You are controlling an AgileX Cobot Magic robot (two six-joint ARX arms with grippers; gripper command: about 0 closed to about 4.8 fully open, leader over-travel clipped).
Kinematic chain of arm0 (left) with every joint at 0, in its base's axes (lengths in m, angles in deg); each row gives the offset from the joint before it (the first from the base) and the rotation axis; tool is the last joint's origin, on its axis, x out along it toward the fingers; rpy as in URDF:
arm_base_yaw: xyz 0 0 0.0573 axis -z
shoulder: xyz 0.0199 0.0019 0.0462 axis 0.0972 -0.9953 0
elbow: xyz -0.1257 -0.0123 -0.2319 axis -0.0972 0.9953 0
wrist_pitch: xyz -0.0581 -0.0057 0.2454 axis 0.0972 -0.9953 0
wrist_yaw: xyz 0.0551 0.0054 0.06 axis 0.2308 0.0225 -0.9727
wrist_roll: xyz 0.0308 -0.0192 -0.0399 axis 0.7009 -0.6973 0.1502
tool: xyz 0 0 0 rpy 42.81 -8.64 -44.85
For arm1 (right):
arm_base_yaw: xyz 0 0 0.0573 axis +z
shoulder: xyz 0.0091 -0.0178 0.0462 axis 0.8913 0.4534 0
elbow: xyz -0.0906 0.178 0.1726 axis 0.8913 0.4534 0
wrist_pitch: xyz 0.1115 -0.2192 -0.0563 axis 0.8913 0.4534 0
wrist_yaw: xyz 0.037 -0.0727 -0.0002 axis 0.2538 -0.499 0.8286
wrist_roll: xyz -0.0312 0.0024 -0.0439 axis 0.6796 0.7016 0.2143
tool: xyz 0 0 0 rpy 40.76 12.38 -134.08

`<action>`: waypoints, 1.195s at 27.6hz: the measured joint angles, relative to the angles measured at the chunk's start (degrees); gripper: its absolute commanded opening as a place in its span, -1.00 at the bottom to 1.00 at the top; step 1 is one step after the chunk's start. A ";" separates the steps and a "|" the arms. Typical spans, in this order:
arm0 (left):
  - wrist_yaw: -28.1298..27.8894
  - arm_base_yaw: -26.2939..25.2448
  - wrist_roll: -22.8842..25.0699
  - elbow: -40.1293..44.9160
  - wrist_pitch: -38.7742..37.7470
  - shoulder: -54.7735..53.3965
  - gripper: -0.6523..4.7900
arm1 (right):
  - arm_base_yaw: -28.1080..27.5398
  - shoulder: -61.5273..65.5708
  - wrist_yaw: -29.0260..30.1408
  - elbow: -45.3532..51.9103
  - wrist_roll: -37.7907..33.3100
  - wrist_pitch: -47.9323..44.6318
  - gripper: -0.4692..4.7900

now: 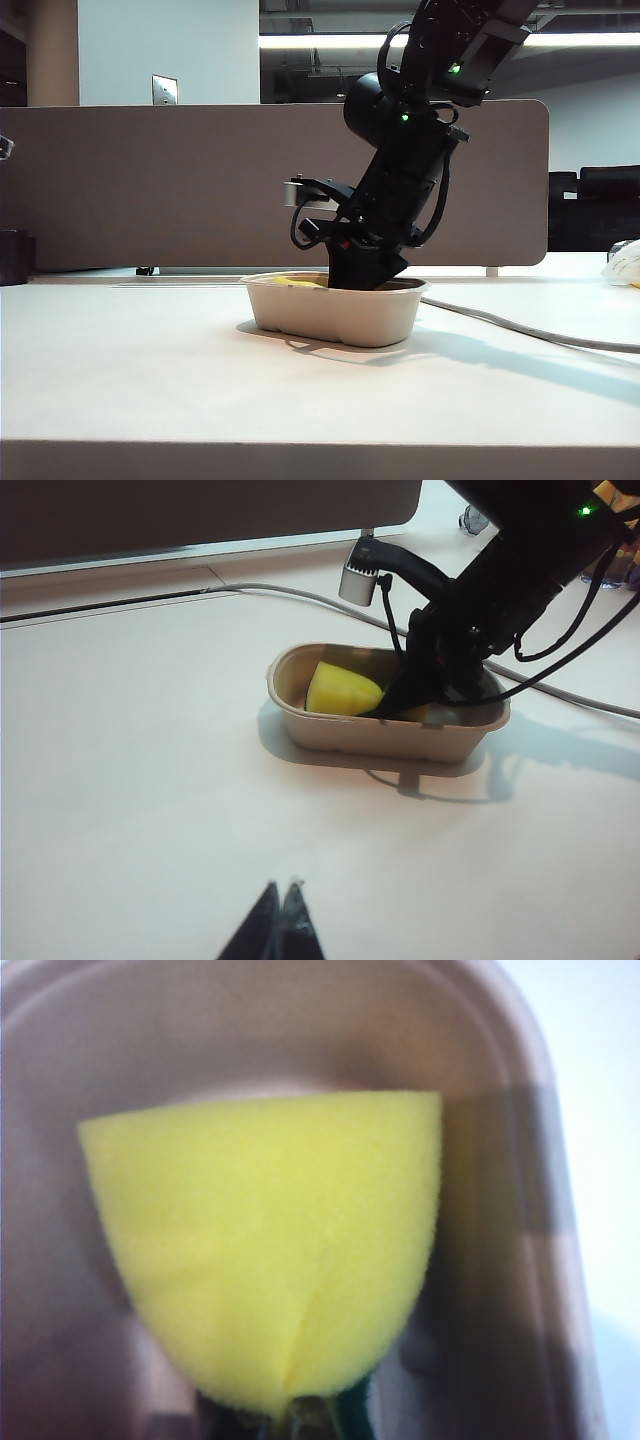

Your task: Take out the cleaning sponge from the paper lunch box and place it on the table.

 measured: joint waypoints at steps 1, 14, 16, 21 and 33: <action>0.00 0.00 0.00 0.00 0.00 0.00 -0.78 | 0.04 -0.04 -0.15 -0.17 0.02 0.13 -0.85; 0.00 0.00 0.00 0.00 0.00 0.00 -0.78 | 0.22 -11.67 -6.56 -7.98 -1.40 14.27 -0.85; 0.00 0.00 0.00 0.00 0.00 0.00 -0.78 | 0.15 -13.44 -7.82 -7.72 -1.70 19.54 -0.85; 0.00 0.00 0.00 0.00 0.00 0.04 -0.78 | 0.24 -20.55 -8.72 -1.84 -4.11 31.71 -0.85; 0.00 0.00 0.00 0.00 0.00 0.09 -0.78 | 0.20 -33.86 -11.80 29.03 -12.59 18.95 -0.38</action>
